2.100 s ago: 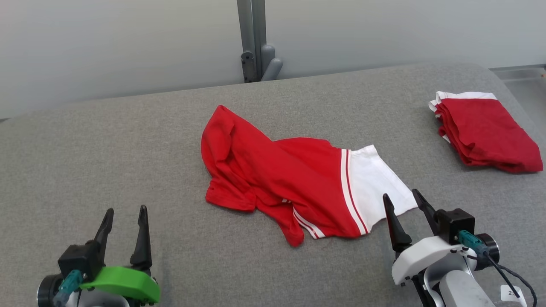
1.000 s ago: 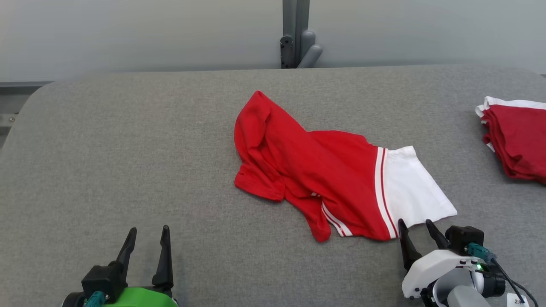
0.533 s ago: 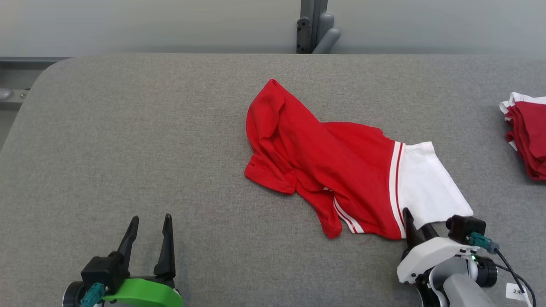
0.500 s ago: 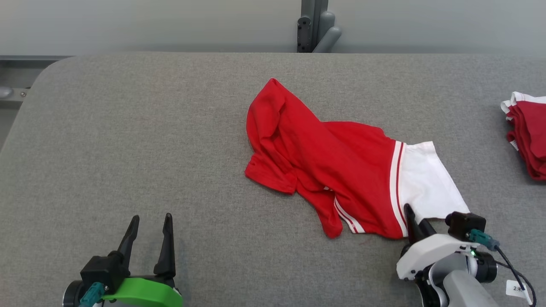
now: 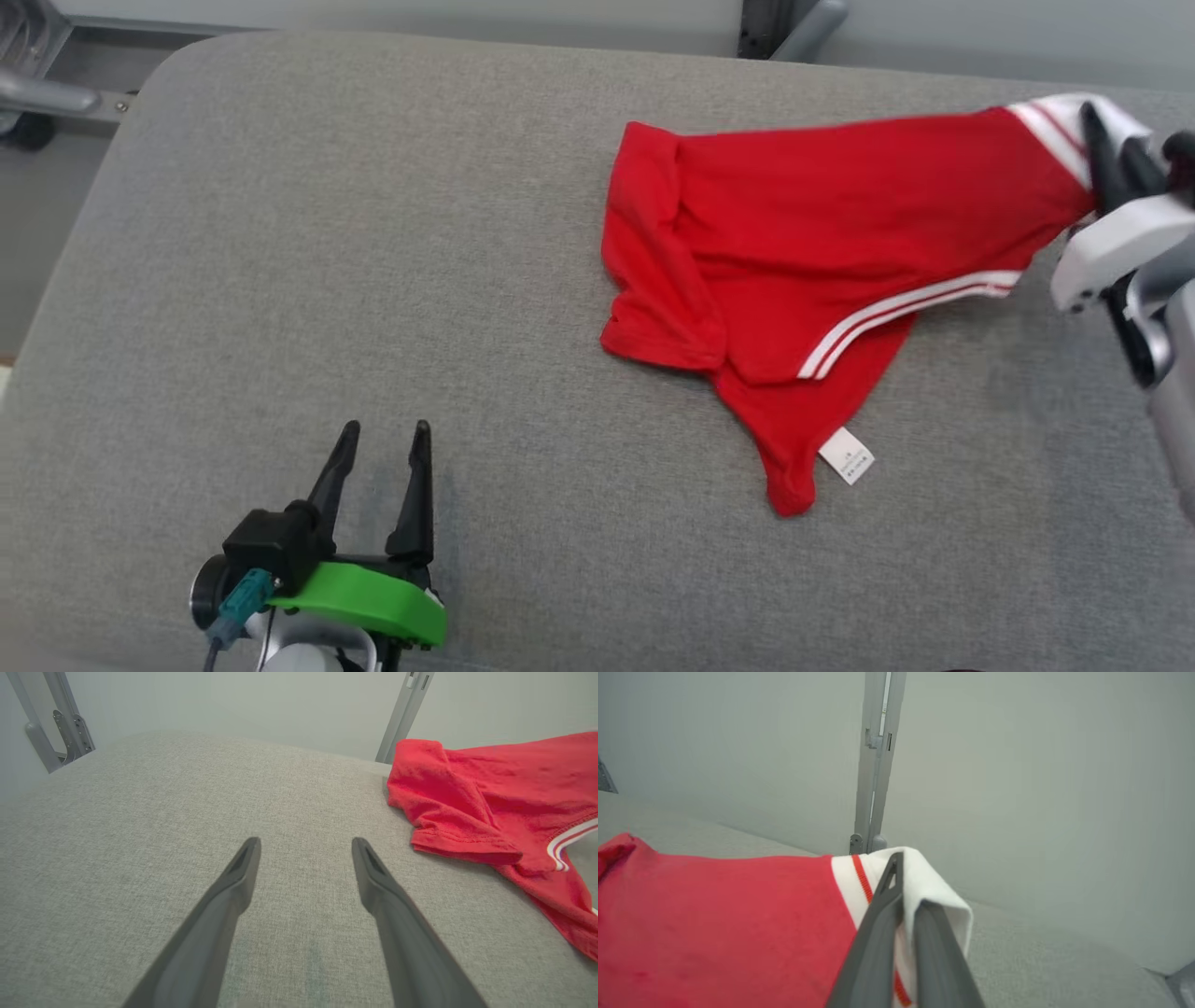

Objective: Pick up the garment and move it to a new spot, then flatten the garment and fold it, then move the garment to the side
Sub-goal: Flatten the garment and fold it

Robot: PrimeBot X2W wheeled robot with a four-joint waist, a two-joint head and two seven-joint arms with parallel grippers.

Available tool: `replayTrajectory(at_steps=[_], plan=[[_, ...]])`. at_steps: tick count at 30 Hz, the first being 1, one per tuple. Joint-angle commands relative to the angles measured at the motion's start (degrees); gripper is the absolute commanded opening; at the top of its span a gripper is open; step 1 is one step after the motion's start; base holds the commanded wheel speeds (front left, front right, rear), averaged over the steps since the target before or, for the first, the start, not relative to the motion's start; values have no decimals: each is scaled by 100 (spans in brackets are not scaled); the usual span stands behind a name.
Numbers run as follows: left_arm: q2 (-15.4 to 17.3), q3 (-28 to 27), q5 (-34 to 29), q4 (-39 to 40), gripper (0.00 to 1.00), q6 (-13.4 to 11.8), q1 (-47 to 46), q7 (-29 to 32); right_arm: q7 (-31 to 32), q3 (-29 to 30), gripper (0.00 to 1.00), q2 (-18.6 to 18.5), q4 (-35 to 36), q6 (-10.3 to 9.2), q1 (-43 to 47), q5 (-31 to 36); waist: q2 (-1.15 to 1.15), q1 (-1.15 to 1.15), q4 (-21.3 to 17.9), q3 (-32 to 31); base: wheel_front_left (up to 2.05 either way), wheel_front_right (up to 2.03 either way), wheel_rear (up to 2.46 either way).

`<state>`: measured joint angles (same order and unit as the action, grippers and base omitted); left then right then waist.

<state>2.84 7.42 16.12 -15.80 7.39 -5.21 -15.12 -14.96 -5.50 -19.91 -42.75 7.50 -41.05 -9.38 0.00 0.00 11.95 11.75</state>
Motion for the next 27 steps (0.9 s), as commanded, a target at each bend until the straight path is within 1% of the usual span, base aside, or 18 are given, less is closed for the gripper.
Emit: replayTrajectory(at_steps=[1, 4, 6, 7, 8, 10, 12, 15, 17, 20, 23, 26, 27], plan=[[11, 174, 78, -32, 100, 14, -146, -2, 51, 4, 0, -331, -295, -5, -482, 236, 0, 0, 568, 385, 0, 0, 0], [14, 442, 180, -49, 100, 14, -238, -1, 180, 99, 0, -695, -738, -5, -1078, 629, 0, 0, 916, 553, 0, 0, 0], [10, 579, 248, -47, 100, 14, -287, -2, 328, 248, 0, -859, -1048, -5, -1371, 879, 0, 0, 1089, 655, 0, 0, 0], [13, 618, 282, -37, 100, 13, -304, -2, 479, 378, 45, -924, -1235, -5, -1479, 969, 0, 0, 1155, 700, 0, 0, 0], [12, 646, 317, -30, 100, 14, -305, -2, 644, 530, 100, -944, -1442, -5, -1550, 1056, 0, 0, 1205, 728, 0, 0, 0], [8, 682, 351, -10, 100, 13, -299, -2, 628, 790, 100, -980, -1629, -5, -1710, 1274, 0, 0, 1262, 768, 0, 0, 0], [10, 678, 367, -15, 100, 14, -292, -2, 601, 862, 100, -965, -1727, -5, -1694, 1376, 0, 0, 1271, 770, 0, 0, 0], [11, 584, 352, -38, 100, -19, -205, -2, 440, 1152, 100, -822, -1970, -5, -1493, 1607, 0, 0, 1185, 701, 0, 0, 0], [8, 502, 287, -42, 100, -20, -169, -2, 290, 1363, 100, -692, -2092, -5, -1364, 1613, 0, 0, 1063, 602, 0, 0, 0], [14, 376, 217, -35, 100, -18, -134, -2, 75, 1498, 100, -369, -2145, -5, -1141, 1568, 0, 0, 826, 405, 0, 0, 0], [14, 265, 140, -51, 100, -11, -109, -2, -15, 1437, 100, -51, -2075, -5, -772, 1450, 0, 0, 564, 175, 0, 0, 0], [15, 196, 72, -71, 100, -4, -30, -2, -32, 1282, 100, 302, -1611, -5, -305, 1248, 0, 0, 295, -88, 0, 0, 0], [15, 181, 63, -74, 100, -2, -8, -2, -24, 1258, 100, 367, -1428, -5, -108, 1126, 0, 0, 223, -160, 0, 0, 0]])
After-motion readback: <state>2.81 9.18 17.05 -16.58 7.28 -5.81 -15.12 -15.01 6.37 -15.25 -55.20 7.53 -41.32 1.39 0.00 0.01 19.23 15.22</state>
